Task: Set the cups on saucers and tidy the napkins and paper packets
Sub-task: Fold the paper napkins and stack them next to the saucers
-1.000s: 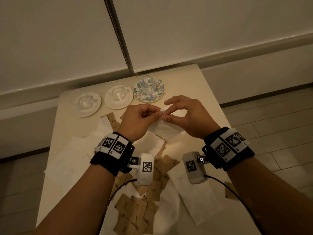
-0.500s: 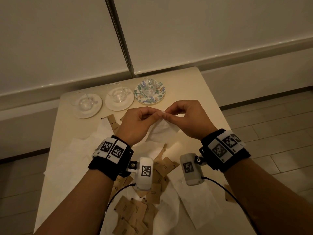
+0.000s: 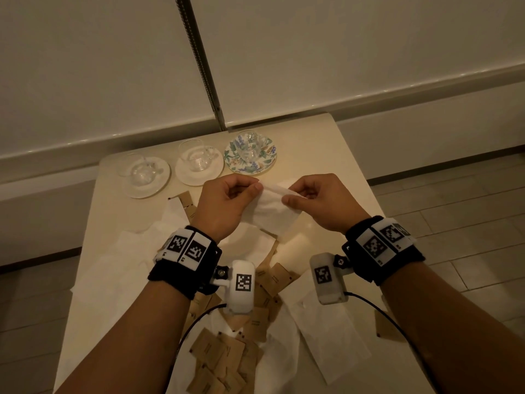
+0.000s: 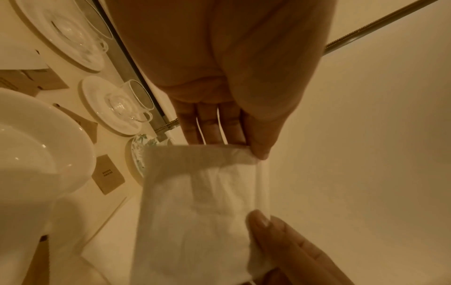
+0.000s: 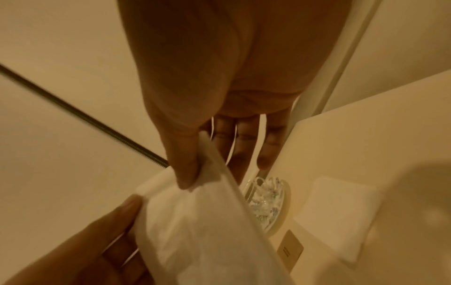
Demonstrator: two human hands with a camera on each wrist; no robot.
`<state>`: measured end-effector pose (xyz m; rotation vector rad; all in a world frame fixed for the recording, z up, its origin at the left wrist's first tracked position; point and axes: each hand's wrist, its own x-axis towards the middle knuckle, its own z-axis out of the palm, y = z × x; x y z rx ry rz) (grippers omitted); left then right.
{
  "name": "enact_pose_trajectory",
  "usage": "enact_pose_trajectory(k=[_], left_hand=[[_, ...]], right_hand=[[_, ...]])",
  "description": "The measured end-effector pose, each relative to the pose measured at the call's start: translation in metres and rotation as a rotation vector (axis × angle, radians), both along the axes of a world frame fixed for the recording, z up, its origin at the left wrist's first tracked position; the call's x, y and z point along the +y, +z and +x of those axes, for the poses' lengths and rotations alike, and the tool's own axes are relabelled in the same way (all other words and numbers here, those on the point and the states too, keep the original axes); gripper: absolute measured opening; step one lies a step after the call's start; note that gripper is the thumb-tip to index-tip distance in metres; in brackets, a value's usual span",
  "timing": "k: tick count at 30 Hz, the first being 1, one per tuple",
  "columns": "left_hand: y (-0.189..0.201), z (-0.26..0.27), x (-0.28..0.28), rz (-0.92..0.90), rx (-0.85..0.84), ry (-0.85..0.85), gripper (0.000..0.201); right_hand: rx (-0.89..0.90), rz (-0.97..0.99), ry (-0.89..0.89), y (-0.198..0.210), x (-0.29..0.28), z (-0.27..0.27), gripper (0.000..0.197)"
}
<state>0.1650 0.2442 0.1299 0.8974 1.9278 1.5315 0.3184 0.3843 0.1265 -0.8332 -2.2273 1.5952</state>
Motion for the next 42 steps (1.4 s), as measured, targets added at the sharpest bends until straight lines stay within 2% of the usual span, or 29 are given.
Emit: enact_pose_trajectory(k=[4,9,12,14,17,20,24,27,30,35,42], left_hand=[[-0.007,0.002,-0.001,-0.008,-0.035,0.031,0.012],[-0.007,0.001,-0.001,-0.053,-0.011,0.063,0.009],[0.001,-0.001,0.001,-0.109,0.247,0.009,0.035],[0.009,0.001,0.005,-0.167,0.431,-0.14,0.046],[0.017,0.005,0.011,-0.25,0.495,-0.343,0.05],[0.022,0.002,0.012,-0.3,0.45,-0.334,0.043],[0.024,0.002,0.01,-0.344,0.57,-0.344,0.026],[0.025,0.007,0.01,-0.356,0.637,-0.342,0.029],[0.026,0.011,0.011,-0.323,0.619,-0.373,0.025],[0.023,0.008,0.011,-0.269,0.55,-0.391,0.011],[0.017,0.005,0.01,-0.261,0.501,-0.396,0.005]], right_hand=[[0.074,-0.095,-0.089,-0.006,0.004,0.007,0.006],[0.117,-0.08,-0.14,-0.003,0.007,0.004,0.012],[0.068,-0.012,-0.099,0.001,0.007,-0.001,0.023],[0.023,0.057,-0.035,0.004,0.003,-0.007,0.033],[-0.005,0.132,0.035,0.008,-0.002,-0.013,0.04],[-0.026,0.184,0.053,0.011,-0.003,-0.013,0.045],[-0.046,0.231,0.099,0.013,-0.006,-0.009,0.053],[-0.077,0.313,0.168,0.016,-0.01,-0.01,0.062],[-0.105,0.352,0.204,0.02,-0.01,-0.01,0.068],[-0.09,0.275,0.207,0.019,-0.009,-0.008,0.076],[-0.07,0.212,0.187,0.013,-0.009,-0.009,0.066]])
